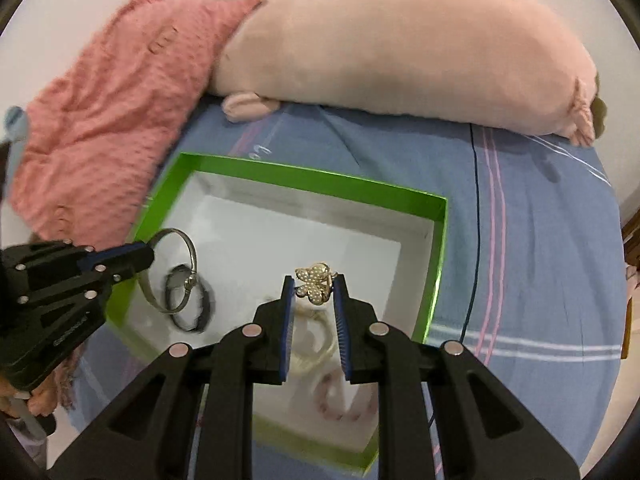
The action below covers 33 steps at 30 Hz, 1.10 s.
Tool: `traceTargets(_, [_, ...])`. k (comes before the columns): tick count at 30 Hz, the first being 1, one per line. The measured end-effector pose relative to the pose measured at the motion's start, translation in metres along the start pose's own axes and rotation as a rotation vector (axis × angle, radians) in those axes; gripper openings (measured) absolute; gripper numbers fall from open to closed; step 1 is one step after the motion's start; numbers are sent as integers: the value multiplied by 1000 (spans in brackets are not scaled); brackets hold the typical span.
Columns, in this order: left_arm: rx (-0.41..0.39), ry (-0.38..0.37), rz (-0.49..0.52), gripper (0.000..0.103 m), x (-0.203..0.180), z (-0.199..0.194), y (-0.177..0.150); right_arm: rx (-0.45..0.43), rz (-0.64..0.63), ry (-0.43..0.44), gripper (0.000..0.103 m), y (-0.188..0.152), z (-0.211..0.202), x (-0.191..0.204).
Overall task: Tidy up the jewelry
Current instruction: 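Lift the bangle and flower charm and carry both over the green box, then open both grippers to drop the bangle and charm into the box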
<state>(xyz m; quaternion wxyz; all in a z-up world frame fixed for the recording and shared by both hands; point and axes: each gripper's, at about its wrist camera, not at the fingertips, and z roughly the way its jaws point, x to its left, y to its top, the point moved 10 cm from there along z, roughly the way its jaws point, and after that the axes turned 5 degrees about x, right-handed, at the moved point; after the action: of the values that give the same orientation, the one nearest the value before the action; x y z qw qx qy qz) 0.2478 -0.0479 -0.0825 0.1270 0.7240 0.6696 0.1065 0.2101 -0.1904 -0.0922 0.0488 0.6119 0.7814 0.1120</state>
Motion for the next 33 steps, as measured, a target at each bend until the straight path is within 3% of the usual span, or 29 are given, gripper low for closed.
traceTargets(6, [80,12,-1,3,-6,45,7,100,15,-23,19,-5,46,-8])
traceTargets(12, [126,22,8,6,-9,68,5,118,8,-36,19,-8,57,-8])
traceTargets(15, [132,13,-10,6,-8,70,4,103,13,-23,28,-6,50,-6])
traceTargets(16, [131,12,-13,6,-7,69,3,93,17,-26,37,-4,46,-5])
traceTargets(18, [119,6,-11,6,-6,62,3,62,28,-21,43,-2,31,-6])
traceTargets(23, [40,-8,-30,6,4,16,-6,-8,52,44,43,-6,-8,-5])
traceTargets(24, [25,-16,-30,6,6,6,-10,-44,61,101,43,-14,-32,-3])
traceTargets(25, [8,-24,-29,6,8,-7,-17,-64,61,154,43,-23,-49,3])
traceTargets(26, [-9,-32,-26,7,10,-21,-27,-64,61,154,43,-23,-49,3])
traceTargets(29, [-31,-50,-11,18,14,-49,-60,-91,24,264,43,-55,-85,26])
traceTargets(33, [29,-40,12,20,15,-42,-111,-33,-73,317,43,-105,-91,63])
